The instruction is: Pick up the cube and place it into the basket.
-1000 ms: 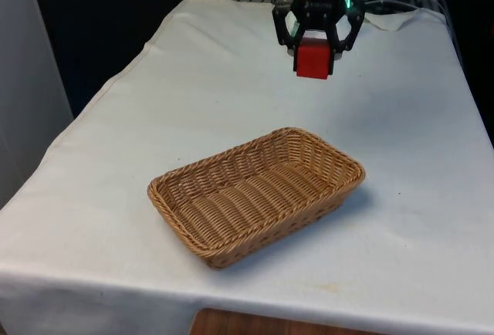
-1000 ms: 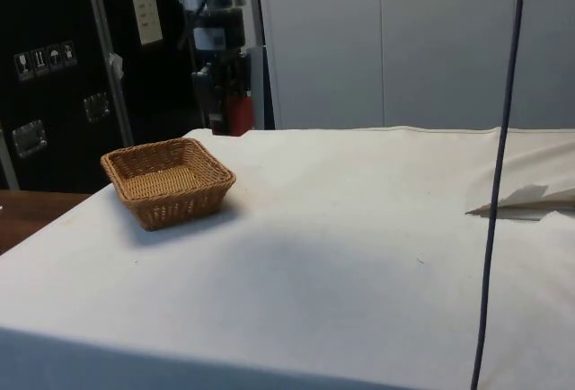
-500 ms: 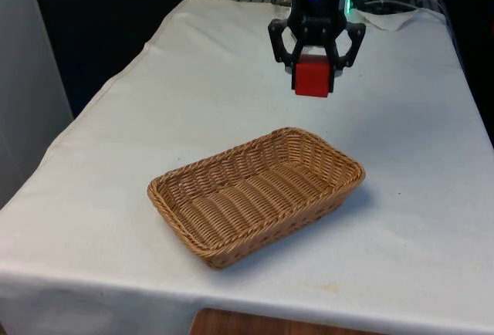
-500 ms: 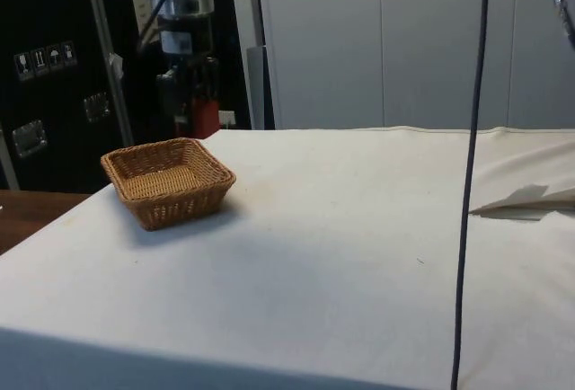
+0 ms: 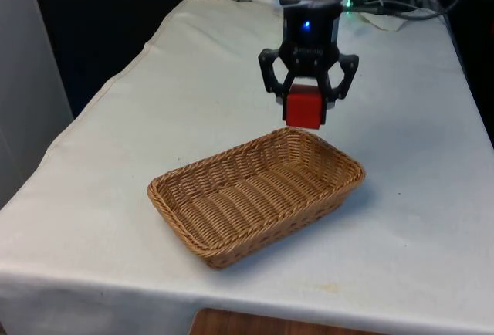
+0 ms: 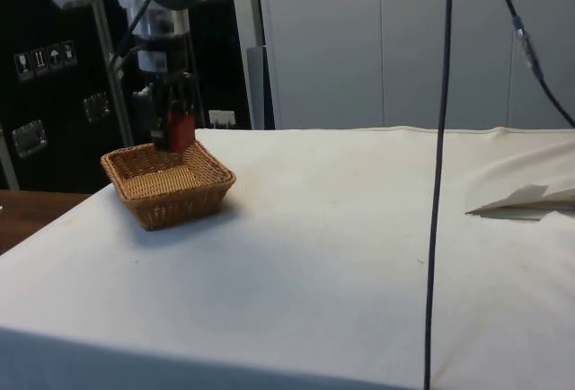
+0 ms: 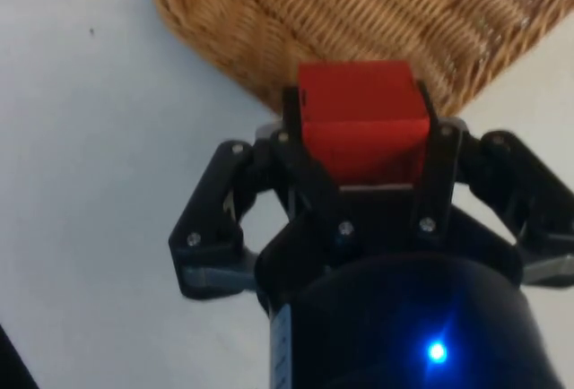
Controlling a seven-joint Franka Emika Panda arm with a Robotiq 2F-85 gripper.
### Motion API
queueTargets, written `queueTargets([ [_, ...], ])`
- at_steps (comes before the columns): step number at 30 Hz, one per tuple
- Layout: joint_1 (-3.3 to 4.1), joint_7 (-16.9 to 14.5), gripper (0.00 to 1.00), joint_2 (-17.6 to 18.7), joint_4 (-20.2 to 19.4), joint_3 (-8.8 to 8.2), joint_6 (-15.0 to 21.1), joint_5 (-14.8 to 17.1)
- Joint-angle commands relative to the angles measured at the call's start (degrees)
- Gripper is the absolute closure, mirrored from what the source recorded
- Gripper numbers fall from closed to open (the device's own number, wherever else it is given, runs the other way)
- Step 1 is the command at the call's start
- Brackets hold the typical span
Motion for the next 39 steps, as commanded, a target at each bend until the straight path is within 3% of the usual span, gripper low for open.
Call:
queueTargets([
  [1,-0.52,-0.6,0.99,1.0,1.1,0.34,-0.5,0.6],
  [5,-0.92,-1.0,0.99,4.0,4.2,0.23,-0.4,1.1],
  [6,-0.34,-0.4,0.99,3.0,3.2,-0.23,0.0,0.5],
  [7,-1.03,-1.1,0.99,4.8,5.1,0.17,-0.4,1.3],
  [16,-2.12,-4.8,0.99,12.8,13.2,-1.32,-0.9,5.3],
  [17,-1.43,-4.2,0.99,12.6,12.7,-1.89,-0.2,4.9],
  [18,-2.23,-5.2,0.99,13.5,13.8,-1.49,-1.0,5.9],
  [22,-2.58,-6.8,0.99,15.2,15.6,-2.12,-1.5,7.8],
  [24,-2.64,-7.6,0.99,15.9,16.3,-2.41,-1.9,8.8],
  [25,-2.12,-7.2,0.99,15.8,15.9,-2.98,-1.1,8.5],
  [26,-2.52,-8.0,0.99,16.2,16.8,-2.81,-2.1,9.4],
  [33,-2.46,-8.0,0.97,16.9,17.4,-3.09,-2.2,9.5],
  [34,-2.23,-7.8,0.92,16.6,16.9,-3.27,-1.7,9.3],
  [35,-2.46,-8.0,0.92,17.0,17.5,-3.09,-2.2,9.5],
  [37,-2.46,-8.0,0.74,17.2,17.7,-3.15,-2.3,9.5],
  [38,-2.46,-8.0,0.65,17.2,17.8,-3.15,-2.3,9.5],
  [39,-2.46,-8.0,0.40,17.4,17.9,-3.21,-2.3,9.5],
])
